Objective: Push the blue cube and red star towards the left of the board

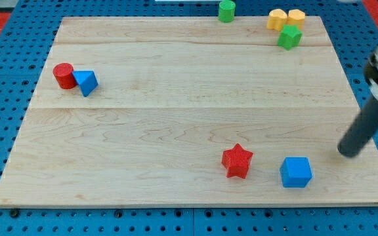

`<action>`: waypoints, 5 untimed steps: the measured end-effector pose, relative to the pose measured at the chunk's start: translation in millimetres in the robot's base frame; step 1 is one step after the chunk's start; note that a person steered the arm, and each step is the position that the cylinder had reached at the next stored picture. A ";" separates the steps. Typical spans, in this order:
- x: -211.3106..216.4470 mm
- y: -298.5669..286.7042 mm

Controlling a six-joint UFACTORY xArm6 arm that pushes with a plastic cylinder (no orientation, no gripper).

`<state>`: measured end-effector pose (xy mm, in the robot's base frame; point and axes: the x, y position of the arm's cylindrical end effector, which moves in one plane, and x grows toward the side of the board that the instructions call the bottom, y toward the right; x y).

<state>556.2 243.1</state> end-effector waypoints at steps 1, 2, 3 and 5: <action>24.8 -48.7; 24.6 -140.6; 24.5 -208.7; -31.3 -290.9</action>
<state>524.9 -47.9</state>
